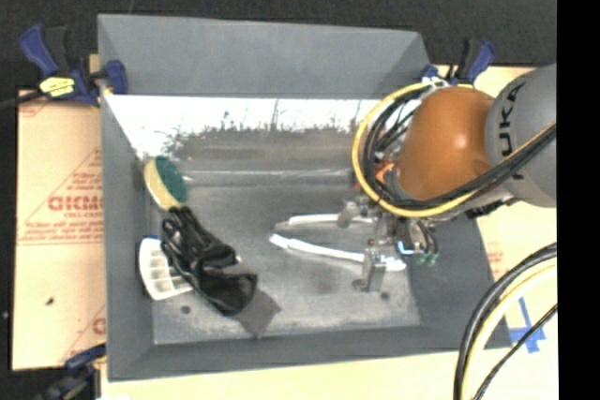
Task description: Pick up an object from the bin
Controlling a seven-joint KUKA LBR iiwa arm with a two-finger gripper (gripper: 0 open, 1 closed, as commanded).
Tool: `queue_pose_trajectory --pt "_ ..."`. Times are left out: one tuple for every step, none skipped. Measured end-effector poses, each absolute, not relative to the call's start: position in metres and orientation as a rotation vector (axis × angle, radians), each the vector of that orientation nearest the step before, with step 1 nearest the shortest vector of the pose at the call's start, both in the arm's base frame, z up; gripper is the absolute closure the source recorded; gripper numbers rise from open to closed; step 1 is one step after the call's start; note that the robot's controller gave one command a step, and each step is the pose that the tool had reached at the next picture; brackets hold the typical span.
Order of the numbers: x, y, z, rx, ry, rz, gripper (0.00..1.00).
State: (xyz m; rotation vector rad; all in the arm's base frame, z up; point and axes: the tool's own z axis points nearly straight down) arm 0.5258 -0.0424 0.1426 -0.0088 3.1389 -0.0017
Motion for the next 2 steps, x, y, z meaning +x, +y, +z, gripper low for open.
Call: queue_pose_trajectory --pt "0.526 -0.043 0.142 -0.008 3.139 -0.002 0.00" --pt "0.533 -0.070 0.070 0.085 3.136 -0.002 0.00"
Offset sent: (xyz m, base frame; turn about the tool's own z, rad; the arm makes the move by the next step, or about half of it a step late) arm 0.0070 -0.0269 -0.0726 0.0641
